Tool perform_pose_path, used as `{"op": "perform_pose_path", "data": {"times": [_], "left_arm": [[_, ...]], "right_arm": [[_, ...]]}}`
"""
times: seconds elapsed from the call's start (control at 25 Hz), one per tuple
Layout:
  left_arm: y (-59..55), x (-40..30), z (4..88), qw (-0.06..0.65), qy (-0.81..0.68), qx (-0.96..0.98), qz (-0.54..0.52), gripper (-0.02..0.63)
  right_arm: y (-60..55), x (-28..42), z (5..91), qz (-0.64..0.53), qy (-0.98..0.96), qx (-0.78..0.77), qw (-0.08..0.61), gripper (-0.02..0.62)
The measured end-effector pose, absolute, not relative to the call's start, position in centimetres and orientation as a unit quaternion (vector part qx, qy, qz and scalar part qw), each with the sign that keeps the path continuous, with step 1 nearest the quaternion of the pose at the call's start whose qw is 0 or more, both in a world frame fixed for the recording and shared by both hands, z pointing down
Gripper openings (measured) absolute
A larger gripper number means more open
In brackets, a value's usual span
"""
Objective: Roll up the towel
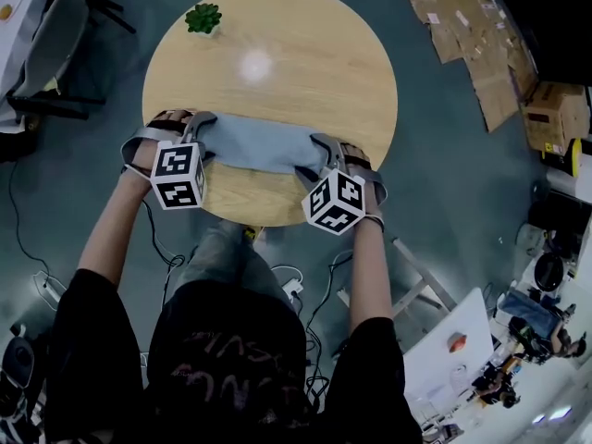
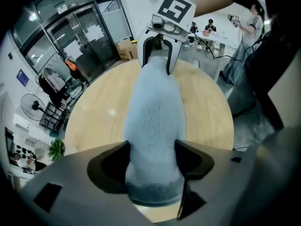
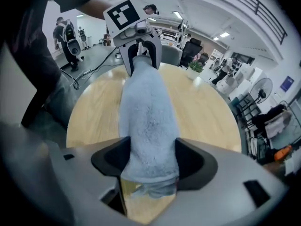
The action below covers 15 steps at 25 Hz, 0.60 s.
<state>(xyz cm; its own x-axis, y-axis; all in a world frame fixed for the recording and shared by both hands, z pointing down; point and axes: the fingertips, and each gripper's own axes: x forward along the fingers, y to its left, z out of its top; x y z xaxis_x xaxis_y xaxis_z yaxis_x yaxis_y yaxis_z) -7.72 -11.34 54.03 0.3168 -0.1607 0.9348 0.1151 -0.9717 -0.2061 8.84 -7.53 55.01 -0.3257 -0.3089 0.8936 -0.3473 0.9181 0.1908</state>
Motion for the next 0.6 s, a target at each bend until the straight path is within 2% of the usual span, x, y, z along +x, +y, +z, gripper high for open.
{"op": "perform_pose_path", "data": {"times": [0.12, 0.2, 0.28, 0.48, 0.6], "left_arm": [[-11.7, -7.5, 54.7, 0.089, -0.005, -0.803, -0.589, 0.273], [-11.4, -7.5, 54.2, 0.061, -0.022, -0.807, -0.587, 0.198], [-10.4, -7.7, 53.1, 0.019, -0.053, -0.812, -0.581, 0.154], [-7.0, -8.6, 49.4, -0.125, -0.159, -0.812, -0.547, 0.153], [-8.5, -8.3, 50.7, -0.138, -0.148, -0.809, -0.552, 0.16]], "right_arm": [[-8.3, 9.0, 55.6, 0.038, -0.817, 0.203, 0.539, 0.273], [-8.1, 9.0, 55.2, 0.053, -0.821, 0.198, 0.532, 0.206], [-7.1, 8.7, 54.2, 0.088, -0.832, 0.18, 0.518, 0.163], [-3.8, 8.3, 50.6, 0.244, -0.851, 0.097, 0.455, 0.152], [-4.8, 8.7, 52.2, 0.255, -0.838, 0.108, 0.471, 0.159]]}}
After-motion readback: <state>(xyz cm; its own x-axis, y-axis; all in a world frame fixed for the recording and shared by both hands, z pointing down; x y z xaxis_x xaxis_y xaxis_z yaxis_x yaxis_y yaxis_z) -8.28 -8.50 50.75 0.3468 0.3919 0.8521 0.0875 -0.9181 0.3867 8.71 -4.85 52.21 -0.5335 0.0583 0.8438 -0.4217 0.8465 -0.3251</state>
